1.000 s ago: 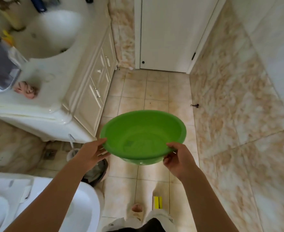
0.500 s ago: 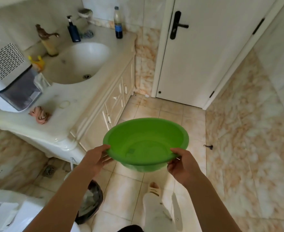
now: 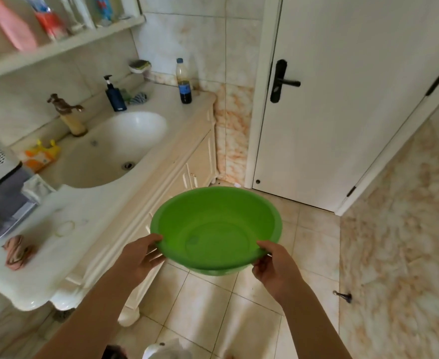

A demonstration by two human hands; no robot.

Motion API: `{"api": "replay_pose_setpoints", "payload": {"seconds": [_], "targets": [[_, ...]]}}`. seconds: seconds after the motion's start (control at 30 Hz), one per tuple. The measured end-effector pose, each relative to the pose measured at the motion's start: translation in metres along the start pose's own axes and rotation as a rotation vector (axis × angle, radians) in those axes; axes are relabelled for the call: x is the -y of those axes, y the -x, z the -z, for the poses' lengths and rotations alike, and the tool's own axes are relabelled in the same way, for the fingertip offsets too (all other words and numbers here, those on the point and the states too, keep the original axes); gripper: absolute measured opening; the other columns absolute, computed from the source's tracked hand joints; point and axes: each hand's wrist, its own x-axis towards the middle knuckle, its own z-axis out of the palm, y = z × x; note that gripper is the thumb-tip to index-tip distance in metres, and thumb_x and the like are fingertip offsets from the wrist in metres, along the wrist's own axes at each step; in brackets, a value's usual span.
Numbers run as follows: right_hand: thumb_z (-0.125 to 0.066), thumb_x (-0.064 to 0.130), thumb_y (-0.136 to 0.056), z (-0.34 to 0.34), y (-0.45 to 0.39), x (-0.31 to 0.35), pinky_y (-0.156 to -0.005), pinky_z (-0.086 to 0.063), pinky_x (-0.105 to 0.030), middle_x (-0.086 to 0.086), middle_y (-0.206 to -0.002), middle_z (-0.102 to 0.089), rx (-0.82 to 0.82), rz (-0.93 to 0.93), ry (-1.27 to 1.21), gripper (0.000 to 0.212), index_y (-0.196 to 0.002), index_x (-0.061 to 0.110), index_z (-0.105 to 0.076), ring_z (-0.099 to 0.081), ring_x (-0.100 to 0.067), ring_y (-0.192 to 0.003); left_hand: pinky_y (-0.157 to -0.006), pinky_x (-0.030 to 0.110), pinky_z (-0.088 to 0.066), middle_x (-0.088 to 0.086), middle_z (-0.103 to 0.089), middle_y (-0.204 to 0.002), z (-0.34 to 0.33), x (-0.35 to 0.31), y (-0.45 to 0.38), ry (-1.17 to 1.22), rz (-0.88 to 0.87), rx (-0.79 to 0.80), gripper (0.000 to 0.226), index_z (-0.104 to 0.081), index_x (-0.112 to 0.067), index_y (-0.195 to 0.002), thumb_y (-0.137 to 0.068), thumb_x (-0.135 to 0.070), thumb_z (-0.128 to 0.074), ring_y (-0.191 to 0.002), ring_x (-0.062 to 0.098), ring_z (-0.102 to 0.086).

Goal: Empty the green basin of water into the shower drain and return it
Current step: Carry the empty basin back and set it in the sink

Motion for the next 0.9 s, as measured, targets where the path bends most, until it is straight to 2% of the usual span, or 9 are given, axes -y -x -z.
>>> {"api": "replay_pose_setpoints", "payload": {"seconds": [0.1, 0.37, 0.6, 0.9], "targets": [[-0.064, 0.009, -0.086, 0.0, -0.018, 0.016, -0.044, -0.04, -0.025, -0.01, -0.084, -0.053, 0.007, -0.009, -0.008, 0.019, -0.102, 0.008, -0.055, -0.05, -0.02, -0.064, -0.068, 0.041, -0.056, 0.016, -0.07, -0.093, -0.017, -0.012, -0.019, -0.016, -0.001, 0.007, 0.017, -0.064, 0.0, -0.101, -0.084, -0.002, -0.066, -0.086, 0.03, -0.066], [-0.061, 0.01, -0.088, -0.021, -0.064, 0.054, -0.049, -0.043, -0.027, -0.013, -0.081, -0.059, -0.016, 0.007, 0.01, 0.01, -0.096, 0.006, -0.058, -0.055, -0.024, -0.066, -0.068, 0.038, -0.053, 0.013, -0.07, -0.097, -0.052, -0.047, -0.081, -0.008, -0.002, 0.049, 0.022, -0.063, -0.003, -0.104, -0.083, -0.003, -0.066, -0.086, 0.026, -0.064], [-0.06, 0.01, -0.089, -0.084, -0.125, 0.104, -0.052, -0.042, -0.029, -0.012, -0.08, -0.058, -0.063, 0.065, 0.029, 0.009, -0.096, 0.007, -0.056, -0.055, -0.024, -0.065, -0.068, 0.039, -0.054, 0.016, -0.071, -0.101, -0.08, -0.109, -0.16, -0.012, -0.028, 0.107, 0.017, -0.065, 0.001, -0.1, -0.083, -0.002, -0.066, -0.089, 0.028, -0.066], [-0.062, 0.014, -0.088, -0.155, -0.187, 0.145, -0.049, -0.046, -0.027, -0.006, -0.065, -0.059, -0.082, 0.096, 0.028, 0.009, -0.093, 0.008, -0.058, -0.057, -0.019, -0.055, -0.068, 0.037, -0.054, 0.016, -0.072, -0.096, -0.099, -0.196, -0.247, -0.017, -0.061, 0.167, 0.011, -0.067, 0.0, -0.094, -0.083, -0.001, -0.066, -0.087, 0.028, -0.066]]}}
